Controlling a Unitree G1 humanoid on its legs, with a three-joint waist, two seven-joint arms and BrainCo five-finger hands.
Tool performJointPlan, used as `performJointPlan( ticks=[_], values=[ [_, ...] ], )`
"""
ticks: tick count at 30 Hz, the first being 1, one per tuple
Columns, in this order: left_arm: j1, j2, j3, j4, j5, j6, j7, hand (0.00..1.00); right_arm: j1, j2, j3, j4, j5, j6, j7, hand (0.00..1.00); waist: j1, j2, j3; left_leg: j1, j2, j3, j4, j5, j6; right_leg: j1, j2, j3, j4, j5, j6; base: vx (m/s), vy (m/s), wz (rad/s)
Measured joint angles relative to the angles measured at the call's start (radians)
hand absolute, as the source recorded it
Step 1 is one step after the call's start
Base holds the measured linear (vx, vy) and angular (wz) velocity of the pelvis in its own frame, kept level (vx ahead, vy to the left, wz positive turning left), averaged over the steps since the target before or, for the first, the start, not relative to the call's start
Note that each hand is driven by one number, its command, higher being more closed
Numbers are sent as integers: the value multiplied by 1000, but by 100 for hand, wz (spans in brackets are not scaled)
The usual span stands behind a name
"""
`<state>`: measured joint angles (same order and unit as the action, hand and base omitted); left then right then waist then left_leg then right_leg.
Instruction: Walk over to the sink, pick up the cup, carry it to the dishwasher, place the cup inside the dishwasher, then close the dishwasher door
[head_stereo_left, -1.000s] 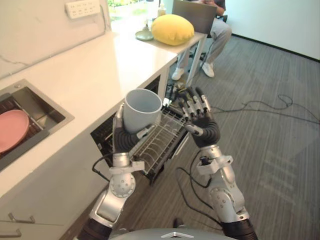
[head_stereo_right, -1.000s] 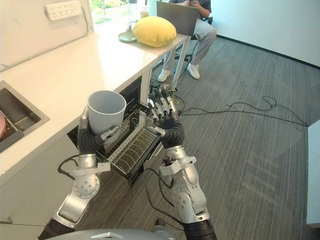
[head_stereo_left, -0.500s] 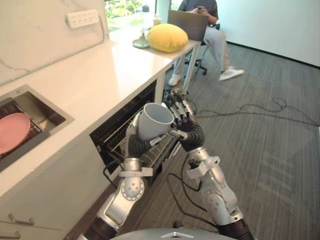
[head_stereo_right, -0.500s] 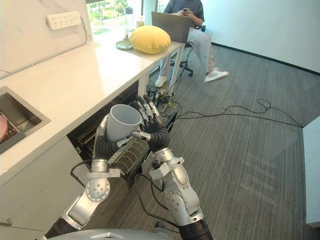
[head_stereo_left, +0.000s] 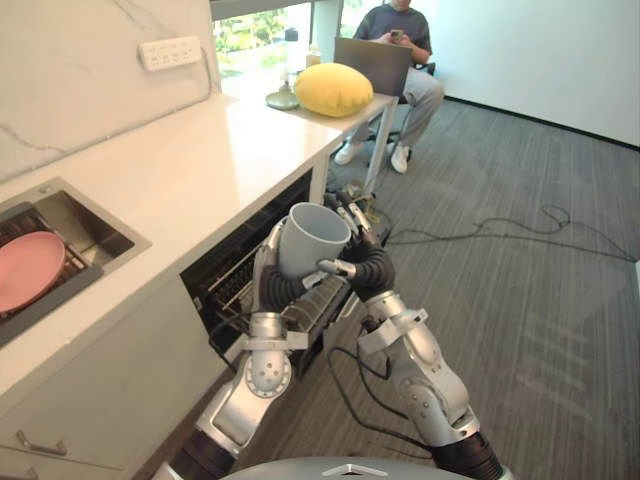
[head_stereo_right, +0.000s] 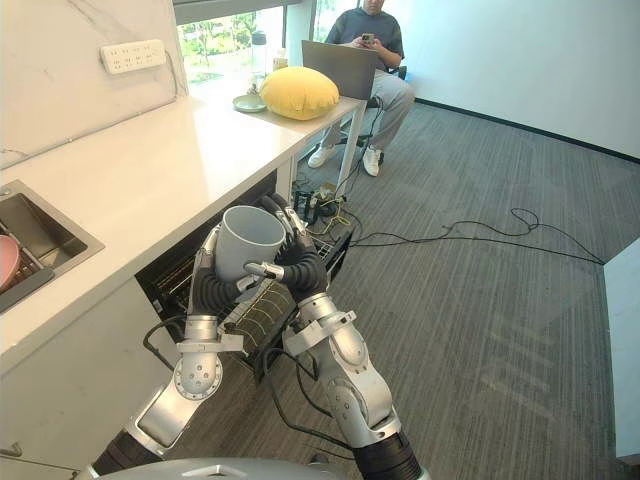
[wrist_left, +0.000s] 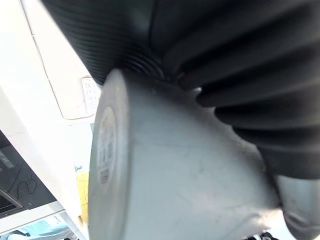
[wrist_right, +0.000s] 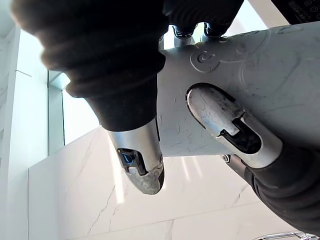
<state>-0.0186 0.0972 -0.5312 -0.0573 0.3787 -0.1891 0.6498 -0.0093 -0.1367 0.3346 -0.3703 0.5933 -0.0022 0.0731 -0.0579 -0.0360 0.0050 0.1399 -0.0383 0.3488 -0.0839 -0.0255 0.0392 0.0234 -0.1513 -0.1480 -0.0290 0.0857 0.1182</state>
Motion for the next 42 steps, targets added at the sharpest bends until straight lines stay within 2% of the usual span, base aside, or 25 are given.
performJointPlan(
  ticks=[4,7,10,15,26,27,37,42],
  values=[
    [0,0,-2,0,26,13,0,100,0,0,4,4,12,7,-22,0,-1,-1,-6,0,-1,-1,0,2,0,0,-1,0,1,0,0,0,0,0],
    [0,2,-1,2,79,13,3,100,-1,0,4,18,86,7,-30,0,-1,-2,-7,0,-1,-4,0,4,0,0,-1,-2,3,0,0,-15,-2,2],
    [1,2,-5,17,119,13,22,100,-10,-1,3,41,108,11,-35,0,-1,-1,-10,-2,-2,-7,-1,7,2,-1,-3,-3,4,0,0,-7,0,2],
    [1,6,-23,31,163,10,42,100,-10,-2,16,80,116,52,-40,0,-1,-3,-32,-12,-3,-16,-1,13,2,-7,-4,-10,4,0,0,-13,-2,6],
    [1,27,-28,31,195,10,66,100,-16,-33,43,80,108,74,-40,0,-1,-5,-37,-17,-3,-17,-1,18,3,-12,-5,-10,5,1,-3,0,0,0],
    [1,30,-28,31,195,10,66,100,-16,-33,44,80,108,76,-40,100,-1,-6,-37,-18,-3,-17,-1,18,3,-13,-5,-10,5,1,-3,0,0,0],
    [-4,41,-27,31,196,12,69,100,-33,-44,46,80,81,76,-43,100,-1,-10,-44,-24,-3,-17,0,18,3,-18,-5,-9,4,3,-2,0,0,0],
    [-5,42,-26,32,195,13,70,100,-36,-43,54,72,68,64,-75,100,0,-11,-44,-24,-3,-17,5,18,3,-18,-5,-9,4,4,-2,0,0,0]
  ],
)
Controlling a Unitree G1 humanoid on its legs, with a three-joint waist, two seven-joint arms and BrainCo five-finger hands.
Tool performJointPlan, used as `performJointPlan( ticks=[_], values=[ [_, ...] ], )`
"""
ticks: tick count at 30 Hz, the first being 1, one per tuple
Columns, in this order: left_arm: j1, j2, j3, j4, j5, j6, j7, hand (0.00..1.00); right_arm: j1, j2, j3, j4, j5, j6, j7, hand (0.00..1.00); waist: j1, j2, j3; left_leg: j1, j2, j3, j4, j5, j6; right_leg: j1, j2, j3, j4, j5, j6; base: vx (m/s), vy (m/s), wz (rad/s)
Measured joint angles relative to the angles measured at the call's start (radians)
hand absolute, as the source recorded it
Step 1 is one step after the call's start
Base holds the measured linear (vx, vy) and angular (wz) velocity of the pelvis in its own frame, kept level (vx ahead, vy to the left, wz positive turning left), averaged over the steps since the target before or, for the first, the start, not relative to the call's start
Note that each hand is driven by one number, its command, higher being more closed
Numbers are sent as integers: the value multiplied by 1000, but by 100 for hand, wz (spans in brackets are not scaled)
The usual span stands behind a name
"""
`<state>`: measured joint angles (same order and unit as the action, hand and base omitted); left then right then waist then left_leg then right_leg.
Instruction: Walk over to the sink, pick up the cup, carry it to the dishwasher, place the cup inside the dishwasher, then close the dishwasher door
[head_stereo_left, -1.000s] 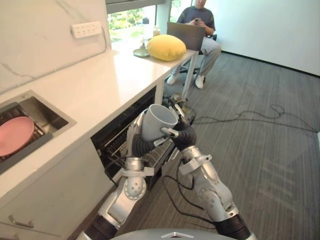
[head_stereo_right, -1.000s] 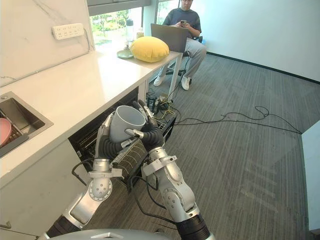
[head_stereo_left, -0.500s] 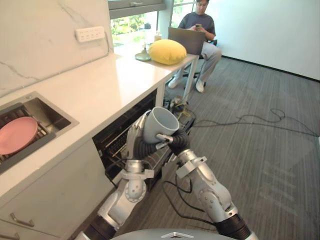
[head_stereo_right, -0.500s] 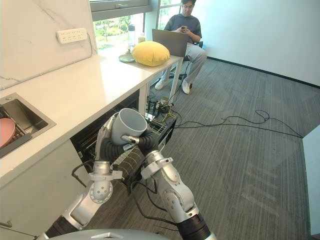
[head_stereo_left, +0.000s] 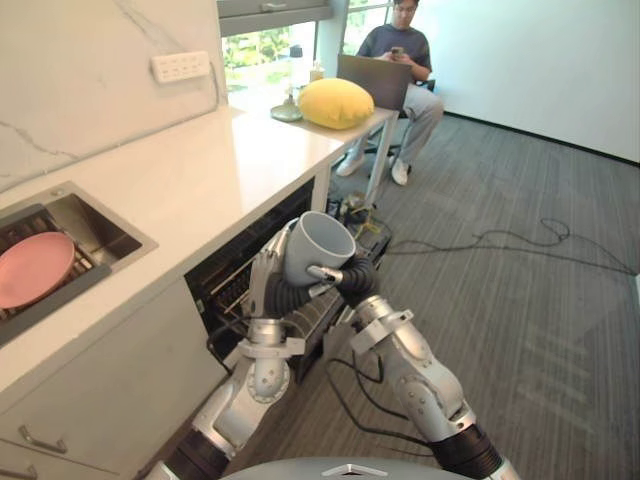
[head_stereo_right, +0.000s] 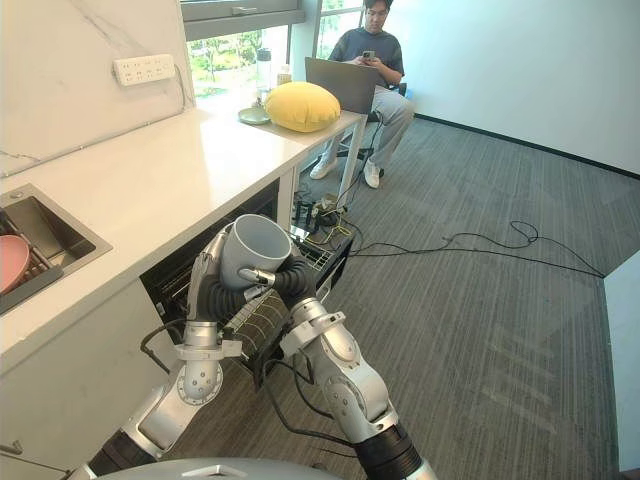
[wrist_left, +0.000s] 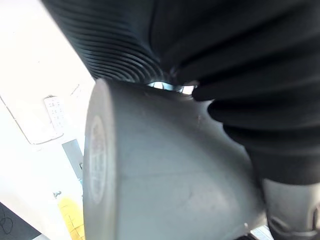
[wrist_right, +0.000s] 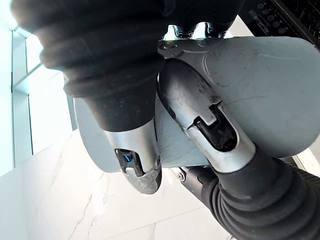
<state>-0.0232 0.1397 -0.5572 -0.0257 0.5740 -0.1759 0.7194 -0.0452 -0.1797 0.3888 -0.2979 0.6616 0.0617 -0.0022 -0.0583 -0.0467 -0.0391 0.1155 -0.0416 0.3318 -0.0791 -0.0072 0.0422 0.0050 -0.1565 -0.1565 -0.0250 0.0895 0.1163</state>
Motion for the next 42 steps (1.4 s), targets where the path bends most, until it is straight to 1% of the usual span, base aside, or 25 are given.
performJointPlan(
  ticks=[4,6,7,12,13,16,26,27,28,30,31,33,37,39,42],
  values=[
    [0,0,0,0,-1,3,2,100,-7,1,0,0,-2,-2,-5,100,0,0,0,0,0,1,0,0,0,-1,0,2,0,-1,-1,0,0,0],
    [1,0,0,1,-2,3,17,100,-15,3,0,-1,-3,-12,-13,100,0,0,0,-2,0,2,0,-1,-1,-3,0,3,1,-1,-2,0,0,0],
    [1,0,0,1,-3,3,21,0,-19,4,1,-1,-6,-14,-16,100,0,0,0,-3,0,3,0,-1,-1,-5,0,3,1,-1,-2,0,0,0],
    [19,1,-26,2,-5,3,41,0,-53,20,-17,-2,-41,-27,-43,100,1,1,1,-6,0,3,0,-1,-1,-7,0,3,0,1,-1,0,0,0],
    [20,2,-28,2,-9,3,42,100,-57,21,-18,-2,-41,-40,-45,100,2,2,1,-6,0,3,0,-1,-1,-7,0,3,0,1,-1,0,0,0],
    [21,1,-32,3,-24,3,45,100,-57,27,-17,-2,-41,-49,-51,100,2,5,3,-6,0,2,0,-1,-1,-7,0,2,0,1,-1,0,0,0],
    [25,-1,-26,3,-22,3,49,100,-57,34,-18,-2,-37,-46,-40,100,2,12,6,-5,0,2,-5,-1,-2,-6,1,2,0,-1,-2,0,0,0],
    [27,-1,-25,3,-22,2,57,100,-57,34,-19,-2,-29,-43,-26,0,2,12,6,-5,0,2,-5,-1,-2,-6,1,2,0,-1,-2,0,0,0],
    [27,-1,-24,3,-22,2,61,100,-57,34,-19,-2,-26,-42,-23,0,2,12,6,-5,0,1,-5,-1,-2,-6,1,1,0,-1,-2,0,0,0],
    [26,-3,-16,0,-19,-5,69,100,-57,34,-14,0,25,-20,-17,0,2,13,6,-6,0,-1,-6,-1,-2,-5,0,-1,0,-1,-2,0,0,0],
    [26,-4,-12,0,-19,-6,70,100,-57,34,-13,0,40,-17,-17,0,2,14,7,-6,0,-1,-6,-1,-2,-5,0,-2,0,-1,-2,0,0,0],
    [26,-4,-11,0,-11,-6,81,100,-57,34,-10,0,59,-16,-17,0,2,16,8,-7,0,-4,-6,-1,-1,-5,0,-8,0,-2,-1,0,0,2],
    [26,-8,-10,0,2,-6,84,100,-46,38,-6,1,58,-25,-22,0,2,18,7,-7,0,-7,-6,-1,-1,-3,0,-12,0,-3,0,0,0,1],
    [26,-14,-10,-1,40,-5,89,100,-35,46,2,5,58,-30,-29,0,2,19,8,-7,0,-7,-5,0,-1,-3,0,-13,0,-3,0,0,0,0],
    [25,-23,9,0,126,0,111,100,-34,49,4,8,60,-37,-29,0,0,20,7,-6,0,-7,-6,0,-1,-3,0,-13,0,-3,0,0,0,0]
  ],
)
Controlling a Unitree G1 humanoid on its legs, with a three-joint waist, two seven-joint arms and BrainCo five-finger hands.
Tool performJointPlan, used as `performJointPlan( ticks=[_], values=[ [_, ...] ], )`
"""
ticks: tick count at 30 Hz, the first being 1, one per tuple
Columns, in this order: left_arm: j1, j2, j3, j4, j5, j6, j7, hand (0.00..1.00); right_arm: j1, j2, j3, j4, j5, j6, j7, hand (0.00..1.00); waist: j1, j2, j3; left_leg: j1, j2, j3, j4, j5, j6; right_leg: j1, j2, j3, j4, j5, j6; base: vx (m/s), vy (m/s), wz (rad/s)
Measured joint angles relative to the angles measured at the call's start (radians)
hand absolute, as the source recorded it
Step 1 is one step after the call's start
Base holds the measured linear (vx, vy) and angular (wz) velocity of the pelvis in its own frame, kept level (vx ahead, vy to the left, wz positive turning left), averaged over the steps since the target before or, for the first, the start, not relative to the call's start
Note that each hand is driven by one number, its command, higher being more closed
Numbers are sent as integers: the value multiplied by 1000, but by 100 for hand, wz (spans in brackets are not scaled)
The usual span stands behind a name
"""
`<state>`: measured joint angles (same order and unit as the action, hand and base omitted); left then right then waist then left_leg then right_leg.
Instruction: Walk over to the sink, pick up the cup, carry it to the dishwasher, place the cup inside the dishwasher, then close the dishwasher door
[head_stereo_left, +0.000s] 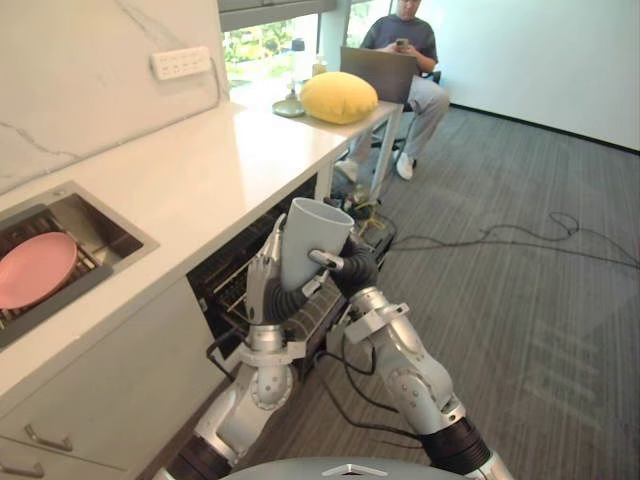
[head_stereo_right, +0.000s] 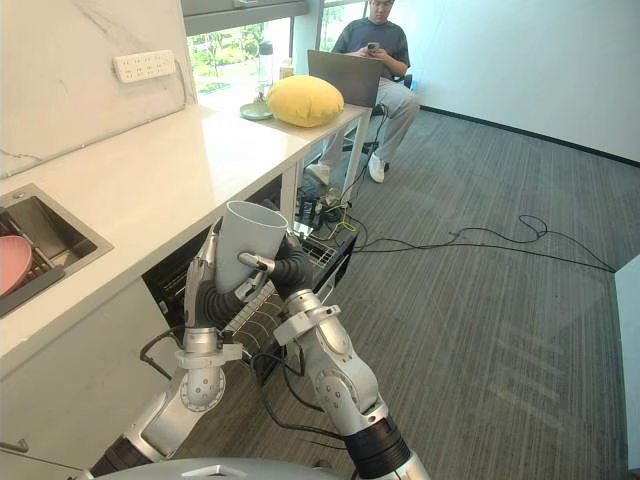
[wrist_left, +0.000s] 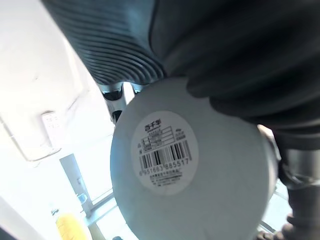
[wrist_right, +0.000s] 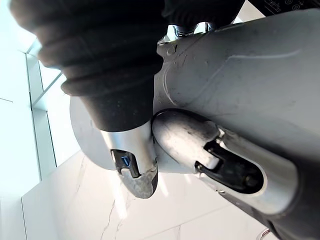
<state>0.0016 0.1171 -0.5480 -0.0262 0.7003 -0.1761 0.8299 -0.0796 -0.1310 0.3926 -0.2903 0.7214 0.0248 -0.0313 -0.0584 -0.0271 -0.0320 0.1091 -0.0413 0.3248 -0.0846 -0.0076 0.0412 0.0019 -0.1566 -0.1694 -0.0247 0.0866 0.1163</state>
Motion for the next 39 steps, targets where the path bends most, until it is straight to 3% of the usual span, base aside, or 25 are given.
performJointPlan(
  ticks=[12,18,22,23,28,39],
  values=[
    [-27,3,11,0,210,61,8,100,40,-13,8,0,70,0,-4,0,-2,1,-1,-1,0,-1,0,3,0,0,-1,-2,0,0,-1,0,0,0],
    [-51,35,1,17,266,85,-4,100,40,-45,28,0,79,8,-26,0,-5,1,-1,-3,-1,-2,0,4,0,-2,-2,-2,0,0,-1,0,0,0],
    [-64,51,-7,64,267,87,-7,100,40,-50,29,15,78,40,-58,0,-6,1,-1,-4,-1,-2,0,5,0,-3,-2,-3,0,1,-1,0,0,0],
    [-69,53,-7,72,267,87,-7,100,40,-51,29,15,78,45,-65,100,-6,1,-1,-4,-1,-3,1,5,1,-3,-2,-3,0,1,-1,0,0,0],
    [-88,72,-16,121,267,87,-6,100,40,-76,32,16,78,70,-95,100,-5,0,-1,-7,-1,-6,6,6,1,-4,-3,-4,0,1,-1,0,0,0],
    [-49,117,-22,125,265,88,19,100,40,-77,55,16,23,70,-125,100,-5,-1,-1,-10,-1,-10,6,6,1,-4,-3,-5,0,2,0,0,0,0]
  ],
)
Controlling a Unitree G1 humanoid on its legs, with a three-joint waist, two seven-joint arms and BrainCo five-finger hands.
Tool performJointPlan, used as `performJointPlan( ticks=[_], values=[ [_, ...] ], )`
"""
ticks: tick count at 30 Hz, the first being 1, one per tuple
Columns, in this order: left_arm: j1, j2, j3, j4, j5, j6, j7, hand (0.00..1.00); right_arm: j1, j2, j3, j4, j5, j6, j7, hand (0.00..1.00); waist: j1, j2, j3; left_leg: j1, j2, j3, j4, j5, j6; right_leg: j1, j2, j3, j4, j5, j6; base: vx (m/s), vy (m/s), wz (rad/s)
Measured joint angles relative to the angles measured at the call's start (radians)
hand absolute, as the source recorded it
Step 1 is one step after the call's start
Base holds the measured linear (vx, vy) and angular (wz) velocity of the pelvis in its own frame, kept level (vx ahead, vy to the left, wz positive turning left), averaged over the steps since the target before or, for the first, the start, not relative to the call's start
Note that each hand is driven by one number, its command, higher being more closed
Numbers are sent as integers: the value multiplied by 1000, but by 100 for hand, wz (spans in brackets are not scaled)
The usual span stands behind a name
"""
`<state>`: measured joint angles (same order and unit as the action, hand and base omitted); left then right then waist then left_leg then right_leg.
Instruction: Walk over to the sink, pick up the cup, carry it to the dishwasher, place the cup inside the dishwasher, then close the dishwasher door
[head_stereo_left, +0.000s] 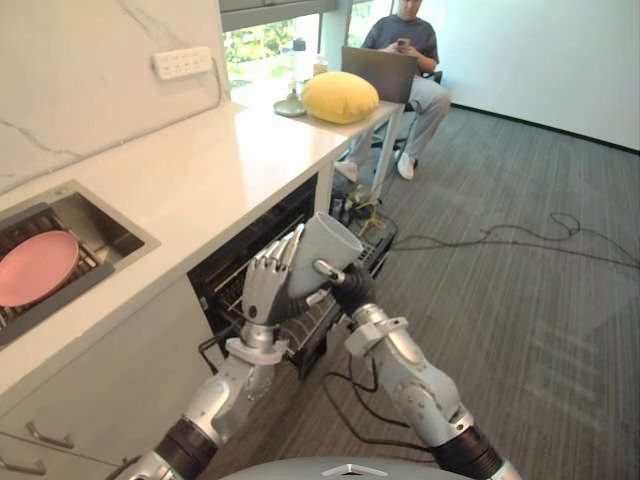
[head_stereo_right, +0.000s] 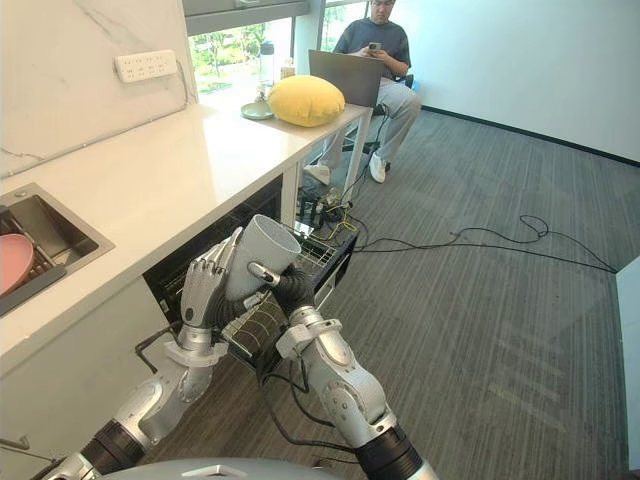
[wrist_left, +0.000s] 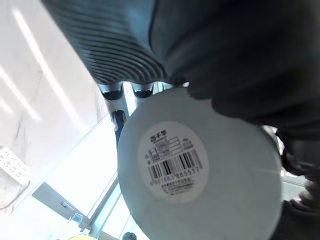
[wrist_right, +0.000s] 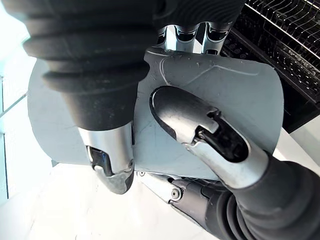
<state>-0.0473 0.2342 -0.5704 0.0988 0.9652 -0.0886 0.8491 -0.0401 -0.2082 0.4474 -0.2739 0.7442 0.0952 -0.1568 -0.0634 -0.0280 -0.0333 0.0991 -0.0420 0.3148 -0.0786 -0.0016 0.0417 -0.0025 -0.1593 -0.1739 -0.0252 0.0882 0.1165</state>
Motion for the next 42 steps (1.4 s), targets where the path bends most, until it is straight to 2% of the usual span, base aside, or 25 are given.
performJointPlan(
  ticks=[3,4,23,24,29,41,42],
  values=[
    [16,4,1,-1,-1,0,22,100,0,0,4,0,-5,0,0,100,1,0,0,-1,0,-2,0,0,0,0,0,-1,0,0,0,0,0,0],
    [28,4,3,-3,-2,0,32,0,0,0,10,0,-5,0,0,100,1,0,0,-2,0,-3,0,0,0,0,0,-2,0,0,0,0,0,0],
    [105,-17,11,-7,-48,-36,62,0,-2,14,0,0,-5,9,16,100,7,3,5,-1,0,-6,0,-4,-7,1,0,-5,1,-2,0,0,0,0],
    [105,-18,11,-7,-49,-37,62,100,-2,14,-1,0,-5,9,17,100,7,3,6,-1,0,-6,0,-4,-7,1,0,-5,1,-2,0,0,0,0],
    [108,-22,17,-7,-61,-40,63,100,-6,39,-19,0,-5,8,32,100,8,6,18,1,0,-6,-1,-4,-7,3,0,-4,1,-2,0,0,0,0],
    [108,-29,20,-8,-60,-43,62,100,-7,39,-27,0,-4,8,74,100,15,6,20,1,0,-6,-1,-2,-3,3,0,-5,0,-2,0,0,0,0],
    [108,-29,21,-8,-60,-44,62,100,-7,39,-27,0,-4,8,78,0,17,6,20,1,0,-6,-1,-2,-2,3,0,-5,0,-2,0,0,0,0]
  ],
)
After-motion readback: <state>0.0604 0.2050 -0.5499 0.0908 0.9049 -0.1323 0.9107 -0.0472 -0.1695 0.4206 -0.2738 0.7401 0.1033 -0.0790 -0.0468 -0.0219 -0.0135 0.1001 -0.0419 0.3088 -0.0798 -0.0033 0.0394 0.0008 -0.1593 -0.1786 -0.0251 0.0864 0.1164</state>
